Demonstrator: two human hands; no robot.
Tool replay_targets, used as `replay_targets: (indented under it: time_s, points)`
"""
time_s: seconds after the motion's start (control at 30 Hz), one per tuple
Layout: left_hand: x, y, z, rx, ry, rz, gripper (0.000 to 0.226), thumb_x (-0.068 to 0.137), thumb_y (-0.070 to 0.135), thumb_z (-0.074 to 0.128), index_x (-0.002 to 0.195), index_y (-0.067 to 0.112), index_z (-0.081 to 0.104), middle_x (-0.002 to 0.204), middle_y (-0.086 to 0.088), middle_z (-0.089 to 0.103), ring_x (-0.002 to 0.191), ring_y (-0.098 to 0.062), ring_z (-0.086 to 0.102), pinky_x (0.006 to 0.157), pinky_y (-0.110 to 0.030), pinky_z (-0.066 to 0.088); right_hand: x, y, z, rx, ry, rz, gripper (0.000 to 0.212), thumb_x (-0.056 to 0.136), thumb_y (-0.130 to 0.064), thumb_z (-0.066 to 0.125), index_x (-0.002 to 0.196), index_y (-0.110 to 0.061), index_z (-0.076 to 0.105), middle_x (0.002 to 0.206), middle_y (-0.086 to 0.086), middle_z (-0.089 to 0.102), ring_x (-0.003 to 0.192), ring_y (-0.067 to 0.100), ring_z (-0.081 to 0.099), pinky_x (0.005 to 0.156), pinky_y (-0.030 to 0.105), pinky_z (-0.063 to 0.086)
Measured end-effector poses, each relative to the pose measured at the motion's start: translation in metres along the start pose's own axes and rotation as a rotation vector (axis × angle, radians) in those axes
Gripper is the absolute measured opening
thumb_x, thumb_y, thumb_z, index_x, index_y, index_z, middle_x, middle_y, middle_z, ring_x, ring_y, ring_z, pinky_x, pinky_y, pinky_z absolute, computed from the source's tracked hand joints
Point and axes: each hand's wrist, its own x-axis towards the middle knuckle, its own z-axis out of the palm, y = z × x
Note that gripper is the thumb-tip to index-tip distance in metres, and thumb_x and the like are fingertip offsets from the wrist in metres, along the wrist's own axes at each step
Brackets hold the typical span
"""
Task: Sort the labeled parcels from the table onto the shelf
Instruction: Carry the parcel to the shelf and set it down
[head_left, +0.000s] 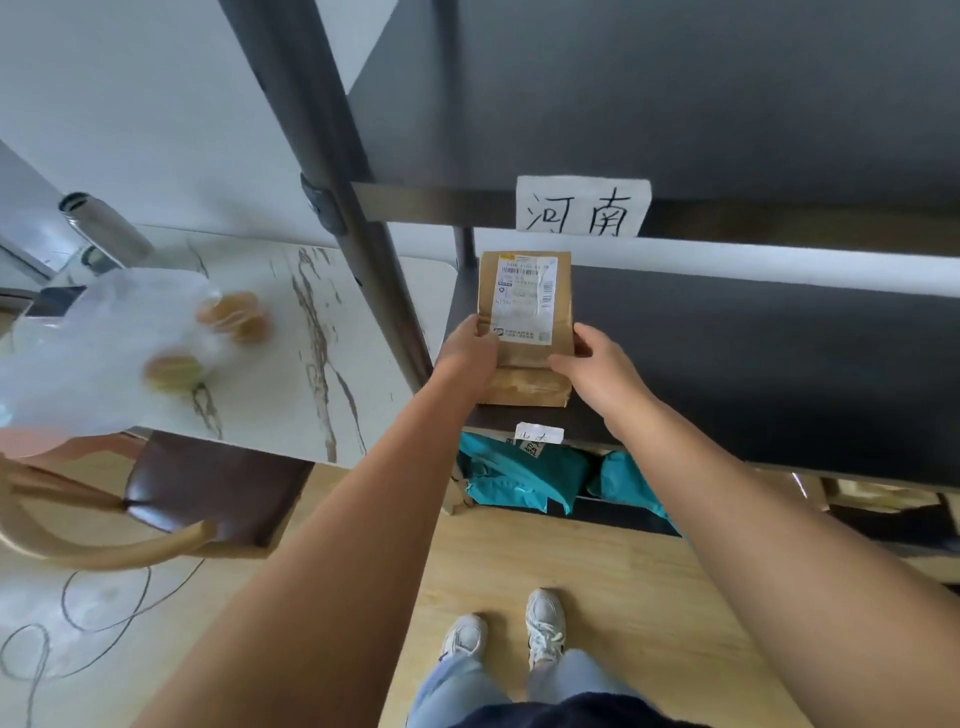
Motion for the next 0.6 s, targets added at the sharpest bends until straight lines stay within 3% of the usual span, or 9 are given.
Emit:
replay_targets:
  time_s: [0.07,0.2,0.3,0.43,0.6]
  points:
    - [0.003,-0.005,-0.001,0.029,-0.031,0.009,0.035,0.096,0.023,0.042,0.128,0.027,0.056,0.124,0.001,0.067,0.106,-0.022,0.064,0.095,-0.04,0.052,-0.002,-0.002,0.003,0.0,0.027,0.015,0.054,0.093,-0.02,0.061,0.145,-0.022,0.044,0.137,-0.004,0.058,0.106,0.014,0.057,0.082,0.027,0.043]
    - [-0.01,-0.003,0.001,0.157,0.056,0.168,0.04,0.095,0.021,0.043,0.134,0.029,0.049,0.132,0.002,0.059,0.107,-0.023,0.063,0.084,-0.04,0.057,-0.013,0.002,0.001,0.003,0.12,0.055,0.058,0.093,-0.024,0.062,0.147,-0.019,0.04,0.147,0.001,0.05,0.128,0.021,0.052,0.092,0.03,0.04]
    - [-0.032,0.002,0.01,0.262,0.103,0.406,0.048,0.099,0.021,0.045,0.146,0.023,0.042,0.15,0.003,0.046,0.131,-0.02,0.049,0.099,-0.036,0.049,-0.027,0.015,-0.008,0.026,0.206,0.089,0.05,0.094,-0.025,0.061,0.142,-0.018,0.049,0.145,0.003,0.053,0.129,0.022,0.051,0.098,0.031,0.038]
    - [-0.054,0.004,0.041,0.385,-0.07,0.625,0.043,0.1,0.025,0.048,0.143,0.02,0.048,0.147,-0.002,0.05,0.131,-0.023,0.05,0.104,-0.037,0.045,-0.065,0.056,-0.027,0.014,0.326,0.2,0.038,0.095,-0.022,0.06,0.132,-0.017,0.058,0.136,0.004,0.059,0.12,0.02,0.055,0.087,0.025,0.037]
    - [-0.085,0.006,0.104,0.483,-0.304,0.716,0.044,0.101,0.027,0.049,0.144,0.021,0.048,0.148,0.0,0.05,0.134,-0.019,0.048,0.107,-0.033,0.043,-0.122,0.117,-0.071,-0.062,0.449,0.328,0.04,0.094,-0.022,0.056,0.133,-0.013,0.058,0.133,0.006,0.06,0.119,0.023,0.056,0.092,0.034,0.046]
